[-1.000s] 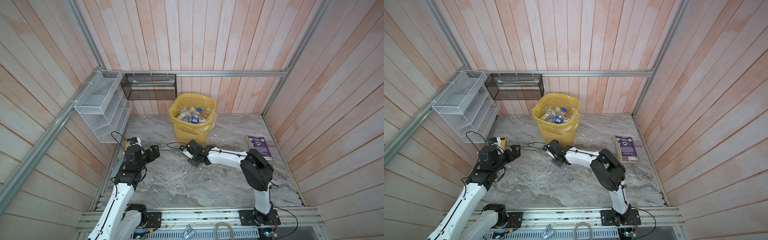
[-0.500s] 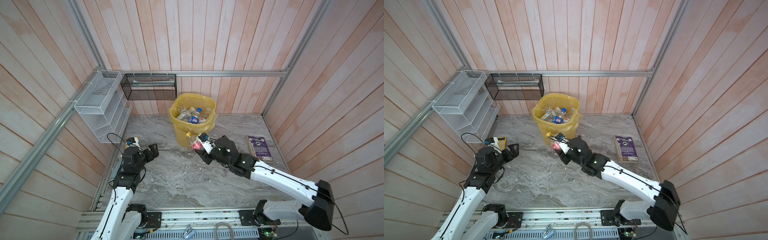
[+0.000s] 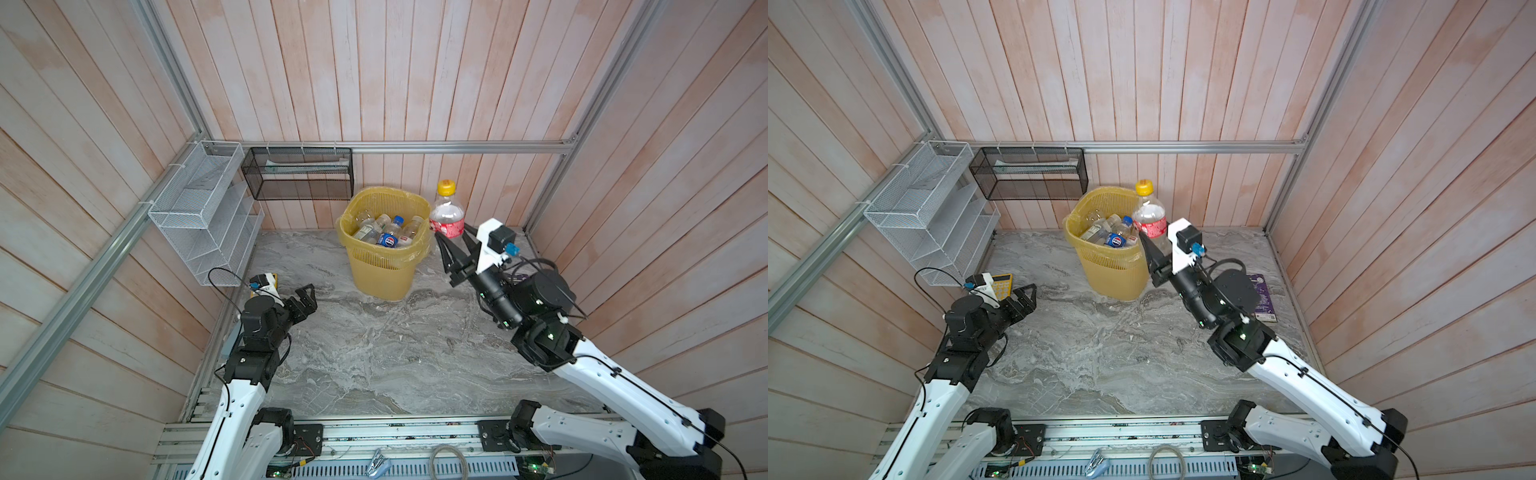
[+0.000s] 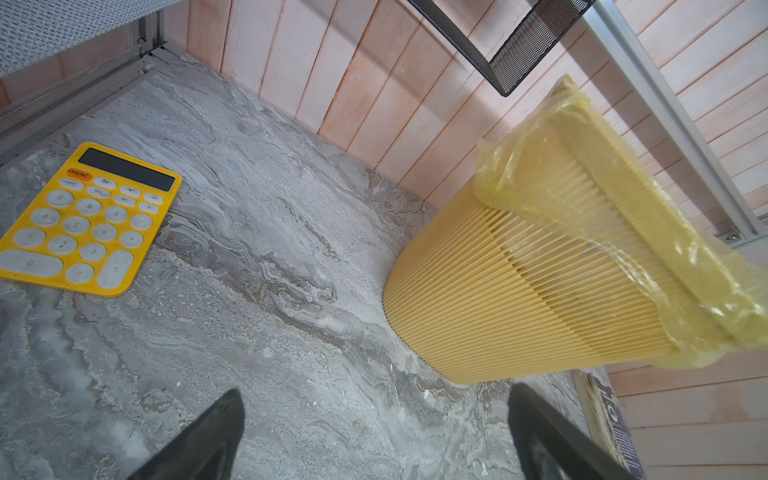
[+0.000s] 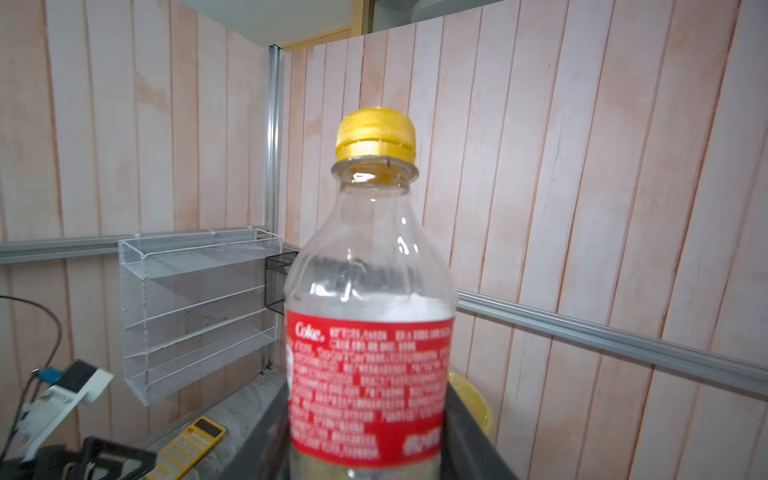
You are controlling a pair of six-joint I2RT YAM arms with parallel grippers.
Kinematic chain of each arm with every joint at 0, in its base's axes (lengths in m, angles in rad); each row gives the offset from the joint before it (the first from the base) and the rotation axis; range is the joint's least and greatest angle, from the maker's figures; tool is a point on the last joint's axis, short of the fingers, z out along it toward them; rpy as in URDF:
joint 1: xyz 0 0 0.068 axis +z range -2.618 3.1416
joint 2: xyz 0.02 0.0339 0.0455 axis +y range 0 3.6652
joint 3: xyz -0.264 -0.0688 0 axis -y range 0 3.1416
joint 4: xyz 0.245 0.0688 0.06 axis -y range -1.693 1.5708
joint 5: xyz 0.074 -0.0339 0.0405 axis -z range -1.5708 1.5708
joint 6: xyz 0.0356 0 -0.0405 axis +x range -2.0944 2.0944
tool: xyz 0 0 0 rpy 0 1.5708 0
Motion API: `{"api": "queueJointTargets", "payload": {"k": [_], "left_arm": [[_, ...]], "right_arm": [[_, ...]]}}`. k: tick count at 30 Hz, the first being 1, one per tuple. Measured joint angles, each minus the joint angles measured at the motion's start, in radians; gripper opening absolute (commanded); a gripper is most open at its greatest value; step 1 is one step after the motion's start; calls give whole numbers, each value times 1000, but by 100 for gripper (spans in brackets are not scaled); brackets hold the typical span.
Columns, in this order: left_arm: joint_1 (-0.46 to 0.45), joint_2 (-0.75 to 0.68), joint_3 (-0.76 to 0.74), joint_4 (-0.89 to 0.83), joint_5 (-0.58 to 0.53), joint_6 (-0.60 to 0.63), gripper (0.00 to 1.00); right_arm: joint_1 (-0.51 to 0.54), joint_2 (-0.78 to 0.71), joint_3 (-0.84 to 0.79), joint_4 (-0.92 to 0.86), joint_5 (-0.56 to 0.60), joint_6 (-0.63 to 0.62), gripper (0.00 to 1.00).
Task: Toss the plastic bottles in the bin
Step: 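Lift the Coke bottle with the right gripper and drop it into the bin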
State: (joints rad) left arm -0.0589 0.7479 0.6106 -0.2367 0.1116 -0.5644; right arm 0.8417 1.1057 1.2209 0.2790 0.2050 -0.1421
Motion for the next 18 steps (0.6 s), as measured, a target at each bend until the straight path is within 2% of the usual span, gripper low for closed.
{"api": "queueJointTargets", "payload": {"k": [2, 6, 9, 10, 11, 18], "left_arm": [[0, 5, 0, -1, 11, -2, 100], [0, 26, 1, -16, 22, 2, 100], [0, 31, 5, -38, 23, 8, 100], [0, 31, 5, -41, 23, 11, 100], [0, 31, 6, -42, 23, 13, 100], [0, 32, 6, -42, 44, 14, 100]], "right_arm": [[-63, 153, 168, -53, -50, 22, 51], [-123, 461, 488, -269, -99, 45, 75], [-126, 576, 576, -413, -86, 39, 89], [-126, 582, 573, -455, -75, 37, 96], [-127, 579, 568, -484, -68, 38, 99], [-156, 393, 533, -515, -8, 30, 100]]}}
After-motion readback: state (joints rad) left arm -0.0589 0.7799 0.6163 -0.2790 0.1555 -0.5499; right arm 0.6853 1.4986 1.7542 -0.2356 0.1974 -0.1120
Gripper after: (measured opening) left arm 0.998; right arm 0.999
